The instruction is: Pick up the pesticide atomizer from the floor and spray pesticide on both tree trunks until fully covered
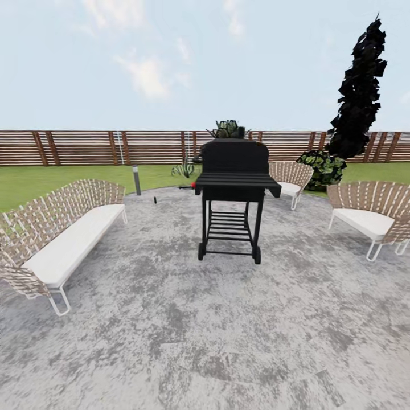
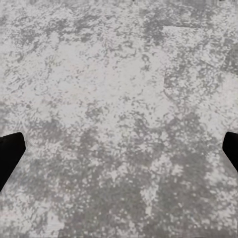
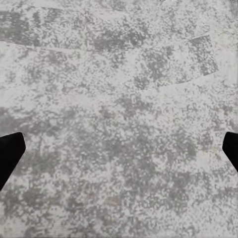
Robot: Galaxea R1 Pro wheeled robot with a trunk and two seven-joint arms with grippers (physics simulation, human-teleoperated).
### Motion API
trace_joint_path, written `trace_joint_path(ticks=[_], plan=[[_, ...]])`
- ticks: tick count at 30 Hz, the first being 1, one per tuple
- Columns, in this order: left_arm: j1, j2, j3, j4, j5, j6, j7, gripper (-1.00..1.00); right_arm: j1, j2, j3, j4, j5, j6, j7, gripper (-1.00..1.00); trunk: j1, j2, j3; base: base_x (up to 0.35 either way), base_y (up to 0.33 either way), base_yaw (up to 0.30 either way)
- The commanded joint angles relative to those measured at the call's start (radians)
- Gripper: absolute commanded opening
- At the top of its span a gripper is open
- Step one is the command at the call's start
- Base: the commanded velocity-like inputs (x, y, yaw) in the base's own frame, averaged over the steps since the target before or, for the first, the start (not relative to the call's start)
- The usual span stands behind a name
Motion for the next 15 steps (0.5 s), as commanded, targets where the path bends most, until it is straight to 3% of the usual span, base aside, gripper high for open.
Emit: trace_joint_path(ticks=[1,15], plan=[[-0.001,0.000,0.002,0.001,0.009,-0.004,-0.003,1.00,-0.001,0.000,0.001,0.001,0.000,-0.003,-0.003,1.00,0.000,-0.001,-0.001,0.150,0.349,0.000],[-0.001,0.000,0.002,0.001,0.009,-0.004,-0.003,1.00,0.000,-0.006,0.000,0.009,0.003,-0.006,-0.002,1.00,0.000,-0.001,-0.001,0.221,0.332,0.000]])
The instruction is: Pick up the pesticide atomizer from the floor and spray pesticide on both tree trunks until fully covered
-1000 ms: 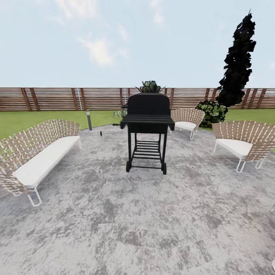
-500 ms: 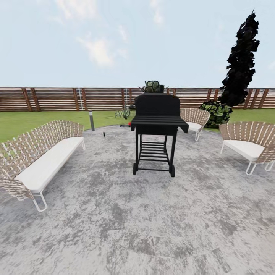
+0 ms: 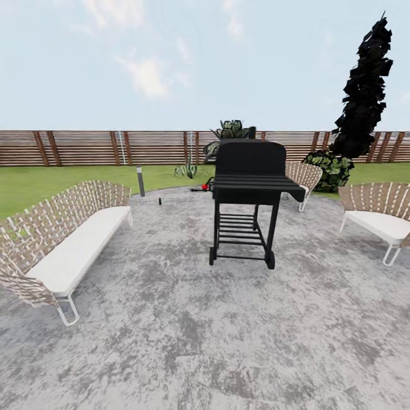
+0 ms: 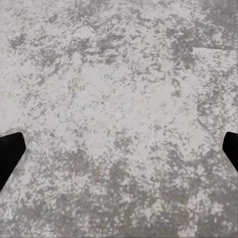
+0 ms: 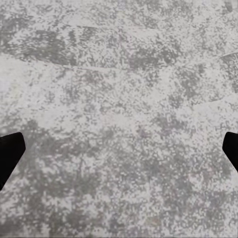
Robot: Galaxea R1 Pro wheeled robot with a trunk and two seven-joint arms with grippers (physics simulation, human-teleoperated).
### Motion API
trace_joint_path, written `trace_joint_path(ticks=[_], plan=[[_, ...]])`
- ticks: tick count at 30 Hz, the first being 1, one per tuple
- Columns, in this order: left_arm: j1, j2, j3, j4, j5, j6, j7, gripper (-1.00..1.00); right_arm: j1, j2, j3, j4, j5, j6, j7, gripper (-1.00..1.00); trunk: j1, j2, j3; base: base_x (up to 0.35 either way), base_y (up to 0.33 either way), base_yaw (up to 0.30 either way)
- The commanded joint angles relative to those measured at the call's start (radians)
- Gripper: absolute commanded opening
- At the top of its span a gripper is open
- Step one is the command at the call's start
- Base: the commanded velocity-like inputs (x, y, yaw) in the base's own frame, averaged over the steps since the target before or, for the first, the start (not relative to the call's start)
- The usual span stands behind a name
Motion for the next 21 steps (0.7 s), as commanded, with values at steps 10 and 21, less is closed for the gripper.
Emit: trace_joint_path(ticks=[10,21], plan=[[-0.001,0.000,0.002,0.001,0.009,-0.005,-0.002,1.00,-0.001,0.016,0.001,0.008,0.000,-0.005,-0.004,1.00,0.000,-0.001,-0.001,0.287,0.272,0.000],[-0.001,0.000,0.002,0.001,0.009,-0.006,-0.002,1.00,-0.001,0.020,0.001,0.008,-0.001,-0.006,-0.004,1.00,0.000,-0.001,-0.001,0.341,0.131,0.051]])
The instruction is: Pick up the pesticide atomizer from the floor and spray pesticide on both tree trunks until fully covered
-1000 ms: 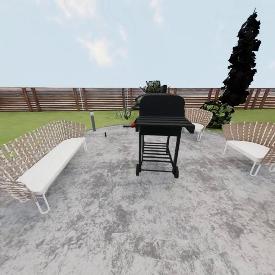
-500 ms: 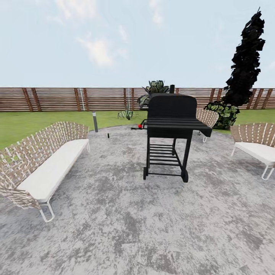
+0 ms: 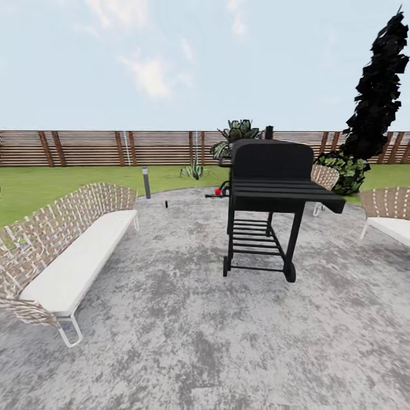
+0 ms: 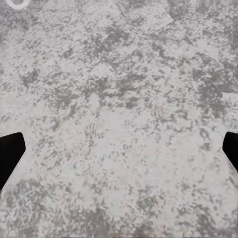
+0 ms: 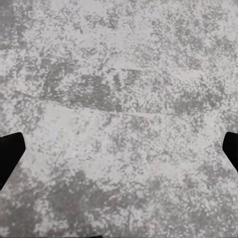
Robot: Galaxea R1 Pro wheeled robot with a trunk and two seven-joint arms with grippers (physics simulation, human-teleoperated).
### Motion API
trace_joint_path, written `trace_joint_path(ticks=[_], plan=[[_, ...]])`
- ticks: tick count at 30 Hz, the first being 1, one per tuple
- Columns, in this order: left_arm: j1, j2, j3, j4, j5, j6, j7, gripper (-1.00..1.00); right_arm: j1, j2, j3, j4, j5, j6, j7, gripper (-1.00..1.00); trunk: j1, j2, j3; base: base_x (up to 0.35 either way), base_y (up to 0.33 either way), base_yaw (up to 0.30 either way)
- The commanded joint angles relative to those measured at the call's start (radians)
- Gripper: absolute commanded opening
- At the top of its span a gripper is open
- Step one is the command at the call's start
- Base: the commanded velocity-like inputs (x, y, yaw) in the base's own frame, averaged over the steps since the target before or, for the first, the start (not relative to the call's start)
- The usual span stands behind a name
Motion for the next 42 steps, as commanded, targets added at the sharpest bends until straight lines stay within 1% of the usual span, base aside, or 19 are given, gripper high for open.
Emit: trace_joint_path(ticks=[1,9,35,42], plan=[[-0.001,-0.001,0.002,0.001,0.008,-0.004,-0.003,1.00,-0.001,0.000,0.001,0.001,0.000,-0.003,-0.003,1.00,0.001,0.000,-0.001,0.349,0.112,0.040],[-0.001,-0.001,0.002,0.001,0.008,-0.004,-0.003,1.00,-0.001,0.000,0.001,0.001,0.000,-0.003,-0.003,1.00,0.001,0.000,-0.001,0.344,0.179,0.014],[-0.001,-0.001,0.001,0.001,0.007,-0.004,-0.004,1.00,-0.001,0.000,0.001,0.000,0.000,-0.003,-0.003,1.00,0.001,0.000,-0.001,0.326,0.243,0.000],[-0.001,-0.001,0.001,0.002,0.007,-0.004,-0.004,1.00,-0.001,0.000,0.001,0.001,0.000,-0.003,-0.003,1.00,0.001,0.000,-0.001,0.335,0.176,0.000]])
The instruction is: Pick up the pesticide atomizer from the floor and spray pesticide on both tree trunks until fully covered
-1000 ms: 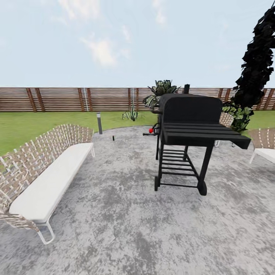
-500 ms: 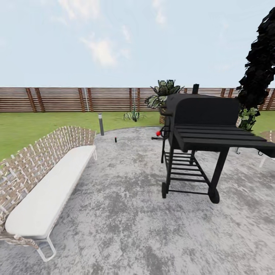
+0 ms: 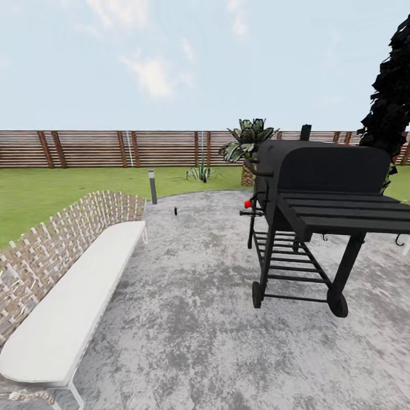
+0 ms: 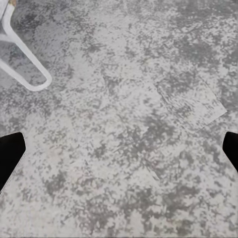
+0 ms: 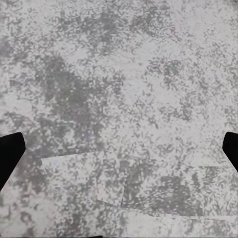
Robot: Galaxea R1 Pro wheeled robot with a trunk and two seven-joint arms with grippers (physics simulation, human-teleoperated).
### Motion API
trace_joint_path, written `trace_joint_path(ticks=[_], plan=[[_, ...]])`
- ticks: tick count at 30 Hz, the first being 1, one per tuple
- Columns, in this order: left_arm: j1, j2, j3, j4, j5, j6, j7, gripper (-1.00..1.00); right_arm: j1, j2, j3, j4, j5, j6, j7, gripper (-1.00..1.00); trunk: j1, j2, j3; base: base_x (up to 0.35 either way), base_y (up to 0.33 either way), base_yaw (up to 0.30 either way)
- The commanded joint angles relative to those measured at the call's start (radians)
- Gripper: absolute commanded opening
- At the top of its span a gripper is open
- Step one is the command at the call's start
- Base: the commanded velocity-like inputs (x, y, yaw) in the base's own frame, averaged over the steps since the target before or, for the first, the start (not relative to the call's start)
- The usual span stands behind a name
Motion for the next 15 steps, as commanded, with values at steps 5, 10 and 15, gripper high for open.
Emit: trace_joint_path(ticks=[5,10,15], plan=[[-0.001,-0.001,0.002,0.001,0.008,-0.004,-0.003,1.00,-0.001,0.000,0.001,0.001,0.000,-0.003,-0.003,1.00,0.001,0.000,-0.001,0.347,0.108,0.000],[-0.001,-0.001,0.002,0.001,0.008,-0.004,-0.003,1.00,-0.001,0.000,0.001,0.001,0.000,-0.003,-0.003,1.00,0.001,0.000,-0.001,0.349,0.092,0.000],[-0.001,-0.001,0.002,0.001,0.008,-0.004,-0.003,1.00,-0.001,0.000,0.001,0.001,0.000,-0.003,-0.003,1.00,0.001,0.000,-0.001,0.350,0.112,0.000]])
